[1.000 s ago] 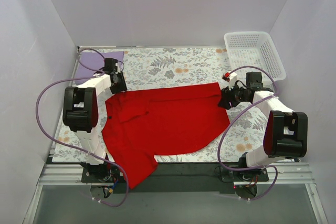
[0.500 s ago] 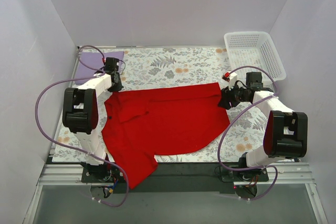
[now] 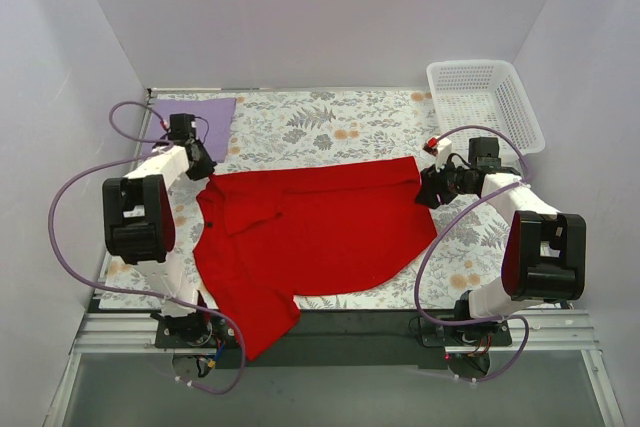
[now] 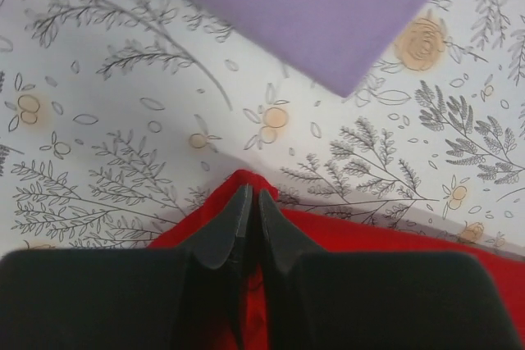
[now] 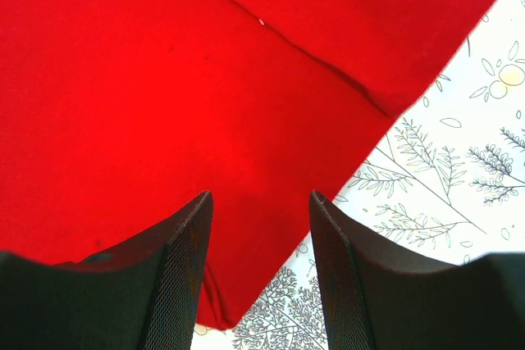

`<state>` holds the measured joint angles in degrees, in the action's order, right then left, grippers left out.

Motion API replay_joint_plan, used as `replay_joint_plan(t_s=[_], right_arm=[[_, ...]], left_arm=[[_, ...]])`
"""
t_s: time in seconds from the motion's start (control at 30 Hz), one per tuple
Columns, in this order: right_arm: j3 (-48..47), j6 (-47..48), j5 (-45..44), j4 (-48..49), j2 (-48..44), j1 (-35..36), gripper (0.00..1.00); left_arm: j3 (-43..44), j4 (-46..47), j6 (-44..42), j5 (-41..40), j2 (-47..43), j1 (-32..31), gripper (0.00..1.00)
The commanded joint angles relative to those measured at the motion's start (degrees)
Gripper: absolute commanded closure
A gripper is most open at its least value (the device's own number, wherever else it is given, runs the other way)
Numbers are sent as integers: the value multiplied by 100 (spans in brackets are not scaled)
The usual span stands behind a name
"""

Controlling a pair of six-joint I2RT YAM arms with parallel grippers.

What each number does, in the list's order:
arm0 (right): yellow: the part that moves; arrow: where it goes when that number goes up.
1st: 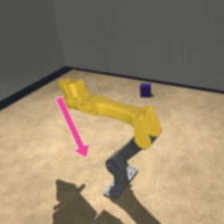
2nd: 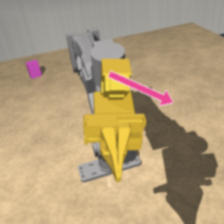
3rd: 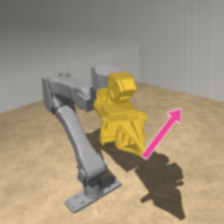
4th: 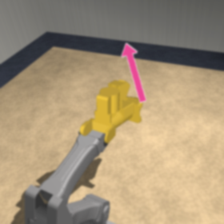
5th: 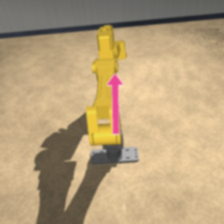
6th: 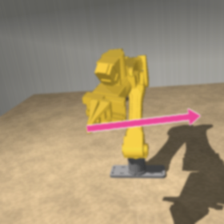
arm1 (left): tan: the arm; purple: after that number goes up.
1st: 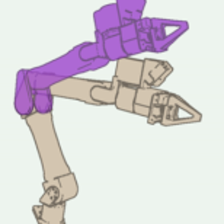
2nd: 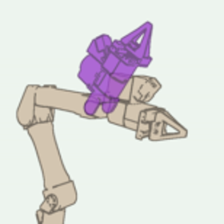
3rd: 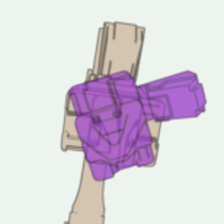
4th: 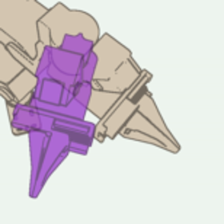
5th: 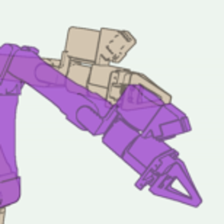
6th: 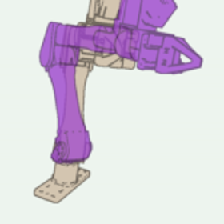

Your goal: Fold and stack the t-shirts

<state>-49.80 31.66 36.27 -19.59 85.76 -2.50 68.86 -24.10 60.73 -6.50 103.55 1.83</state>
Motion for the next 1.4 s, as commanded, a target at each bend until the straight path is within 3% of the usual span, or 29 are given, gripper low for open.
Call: replay_joint_plan(t_s=[0.0, 0.23, 0.3, 0.47, 0.53, 0.87, 1.37], right_arm=[[-56, 24, 170, -9, -138, 13, 43], [-74, 42, 187, -27, -138, 13, 43], [-65, 59, 187, -36, -129, 13, 43], [-65, 68, 196, -53, -120, 13, 43], [-74, 77, 205, -62, -120, 13, 43], [-100, 103, 231, -80, -33, 22, 43], [-118, 121, 214, -115, 11, 22, 43]], left_arm=[[-319, 264, 667, 1051, -353, 520, 96], [-601, 599, 1143, 2406, -441, 1100, 94], [-637, 687, 1204, 2844, -441, 1276, 87], [-856, 959, 1573, 3664, -502, 1723, 87], [-900, 1038, 1591, 3770, -546, 1812, 95], [-1147, 1126, 1503, 4060, -625, 2006, 96], [-1990, 2375, 2795, 5106, -713, 2867, 98]])
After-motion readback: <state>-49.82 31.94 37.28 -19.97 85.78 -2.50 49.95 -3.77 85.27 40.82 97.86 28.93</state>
